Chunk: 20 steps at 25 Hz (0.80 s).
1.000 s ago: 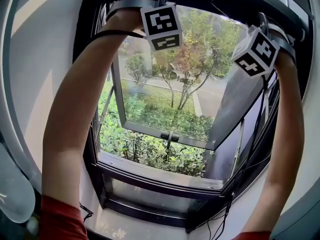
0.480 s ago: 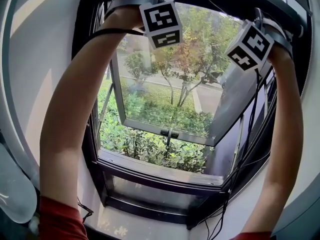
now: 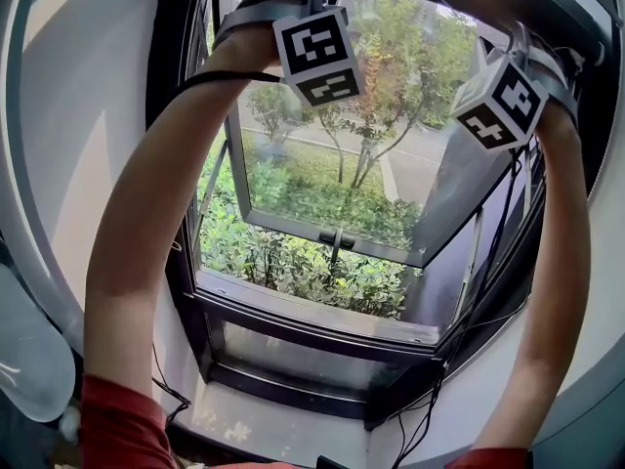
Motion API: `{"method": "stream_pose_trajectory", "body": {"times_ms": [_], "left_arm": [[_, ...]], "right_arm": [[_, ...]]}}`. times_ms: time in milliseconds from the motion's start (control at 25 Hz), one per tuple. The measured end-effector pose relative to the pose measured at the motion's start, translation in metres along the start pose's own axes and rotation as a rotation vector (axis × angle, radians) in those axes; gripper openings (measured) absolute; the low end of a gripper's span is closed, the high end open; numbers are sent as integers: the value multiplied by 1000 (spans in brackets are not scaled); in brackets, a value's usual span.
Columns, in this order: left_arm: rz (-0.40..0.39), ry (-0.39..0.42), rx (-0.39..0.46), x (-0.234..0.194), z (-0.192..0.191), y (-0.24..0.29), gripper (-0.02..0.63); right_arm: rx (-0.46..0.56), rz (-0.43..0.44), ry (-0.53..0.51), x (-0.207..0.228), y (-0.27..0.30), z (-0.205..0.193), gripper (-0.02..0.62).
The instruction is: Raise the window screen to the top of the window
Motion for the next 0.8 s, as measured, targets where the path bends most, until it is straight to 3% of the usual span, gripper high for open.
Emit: {"method": "stream_pose_trajectory", "body": {"times_ms": [160, 360, 520, 800], "left_arm": [[-58, -183, 53, 26, -8, -23, 55], [-77, -322, 77, 53, -18, -49, 55], [-92, -461, 89, 68, -25, -76, 55], [-120, -668, 69, 106, -45, -125, 54]], "right_arm": [[21, 28, 47, -22, -14, -4, 161], [40, 80, 152, -55, -24, -8, 161], [52, 142, 302, -87, -43, -13, 161], [114, 168, 554, -144, -90, -16, 161]]}}
Point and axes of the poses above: the fingertips, and each gripper's own axes: y forward along the fingers, x to its right, z out of its top, the point moved 10 cm from there along -y, backward along the fingers
